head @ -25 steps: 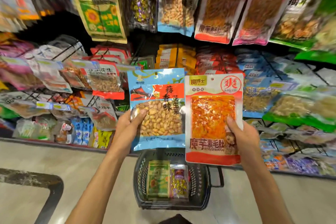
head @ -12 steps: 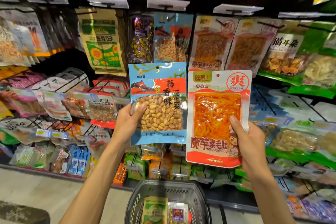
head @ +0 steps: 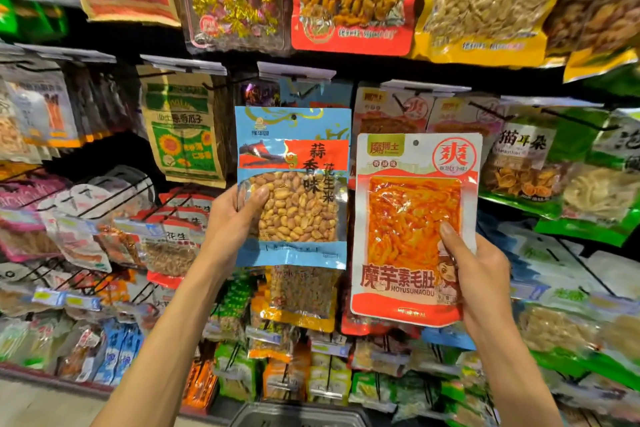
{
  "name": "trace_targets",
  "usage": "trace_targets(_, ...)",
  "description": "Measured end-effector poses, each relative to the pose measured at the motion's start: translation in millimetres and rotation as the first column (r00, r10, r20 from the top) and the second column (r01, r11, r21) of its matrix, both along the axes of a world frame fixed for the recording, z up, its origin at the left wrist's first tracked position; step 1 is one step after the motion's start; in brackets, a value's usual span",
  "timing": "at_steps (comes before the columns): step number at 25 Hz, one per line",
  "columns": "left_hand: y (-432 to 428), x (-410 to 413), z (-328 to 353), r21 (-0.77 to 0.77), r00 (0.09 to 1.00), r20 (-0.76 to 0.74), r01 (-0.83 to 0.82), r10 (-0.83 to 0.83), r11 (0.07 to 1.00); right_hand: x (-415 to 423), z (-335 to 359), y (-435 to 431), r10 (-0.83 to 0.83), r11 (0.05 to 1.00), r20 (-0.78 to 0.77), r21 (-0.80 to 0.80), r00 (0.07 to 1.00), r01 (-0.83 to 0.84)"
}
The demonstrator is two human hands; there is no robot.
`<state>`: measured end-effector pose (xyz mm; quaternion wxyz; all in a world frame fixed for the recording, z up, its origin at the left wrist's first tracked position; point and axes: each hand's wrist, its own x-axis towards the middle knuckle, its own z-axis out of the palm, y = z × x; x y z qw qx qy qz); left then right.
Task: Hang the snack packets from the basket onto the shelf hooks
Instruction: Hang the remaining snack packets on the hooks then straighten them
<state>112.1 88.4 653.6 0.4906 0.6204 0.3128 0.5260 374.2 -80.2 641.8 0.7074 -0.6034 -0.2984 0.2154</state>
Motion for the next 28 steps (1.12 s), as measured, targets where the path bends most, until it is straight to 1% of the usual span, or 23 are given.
trace_targets(4,17,0,21,0.049,1.000,0.000,0.020,-0.020,0.999,-8,9,13,-0.017,1.000,0.000,0.018,1.000,0.017)
trace_targets(8,35,0,30,0.051,0.999,-0.009,0.049,-0.049,0.997,-18,17,24,-0.021,0.998,0.002,0.055,1.000,0.021)
trace_targets(13,48,1,25,0.016,0.995,-0.014,0.100,-0.100,0.995,-28,22,32,-0.015,0.994,-0.006,0.107,1.000,0.016)
trace_targets(19,61,1,33,0.007,0.992,-0.011,0.123,-0.123,0.992,-27,27,39,-0.037,0.992,0.011,0.122,0.999,0.036)
trace_targets(28,68,5,23,0.006,0.992,-0.028,0.121,-0.121,0.993,-22,28,44,-0.053,0.992,-0.028,0.112,0.998,0.056)
